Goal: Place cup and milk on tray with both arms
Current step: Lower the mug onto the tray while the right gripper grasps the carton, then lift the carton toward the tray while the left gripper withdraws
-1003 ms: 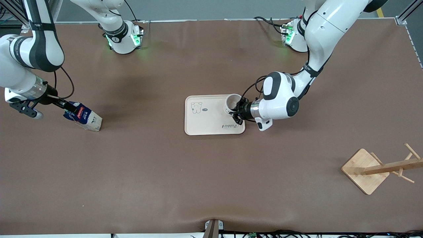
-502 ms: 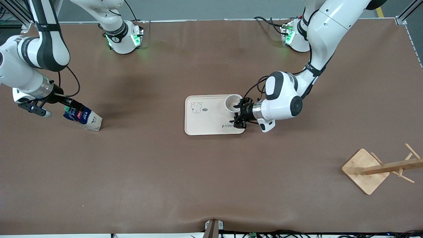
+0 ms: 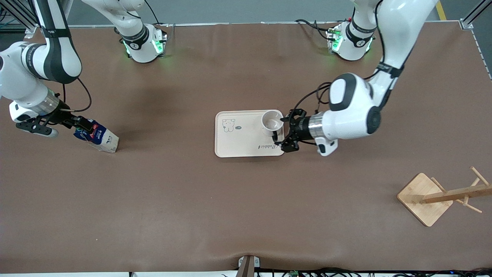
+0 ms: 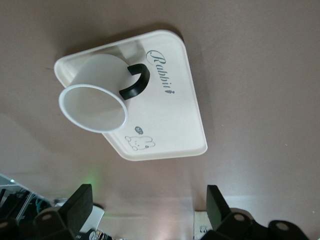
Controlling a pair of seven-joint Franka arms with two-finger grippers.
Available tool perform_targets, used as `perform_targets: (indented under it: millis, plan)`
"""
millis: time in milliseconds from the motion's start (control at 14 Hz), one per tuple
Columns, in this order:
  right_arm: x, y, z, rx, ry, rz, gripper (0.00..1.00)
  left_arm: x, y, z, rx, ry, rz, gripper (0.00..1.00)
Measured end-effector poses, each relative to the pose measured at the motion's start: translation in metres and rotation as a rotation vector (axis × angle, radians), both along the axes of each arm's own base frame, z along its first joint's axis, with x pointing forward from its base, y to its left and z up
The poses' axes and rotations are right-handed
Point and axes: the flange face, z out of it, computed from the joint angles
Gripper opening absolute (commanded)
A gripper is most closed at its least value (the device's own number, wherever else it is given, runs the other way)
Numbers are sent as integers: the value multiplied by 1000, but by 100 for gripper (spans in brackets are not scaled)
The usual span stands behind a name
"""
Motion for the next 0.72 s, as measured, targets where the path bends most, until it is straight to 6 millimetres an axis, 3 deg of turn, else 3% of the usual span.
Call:
perform_targets:
  millis: [215,287,358,430,717]
  plan:
    - [-6,1,-11,-5,-7,25,100,14,21,31,91,-10,-41,100]
    - [-8,1,-14,-6,-2,48,52,16,23,40,148,-23,-66,100]
    - [-10,1,-16,-6,4,67,12,18,24,48,205,-40,-97,100]
    - [-12,1,-18,-5,11,76,0,20,28,56,261,-61,-130,100]
    - [-17,0,-22,11,58,88,0,34,48,77,472,-181,-215,100]
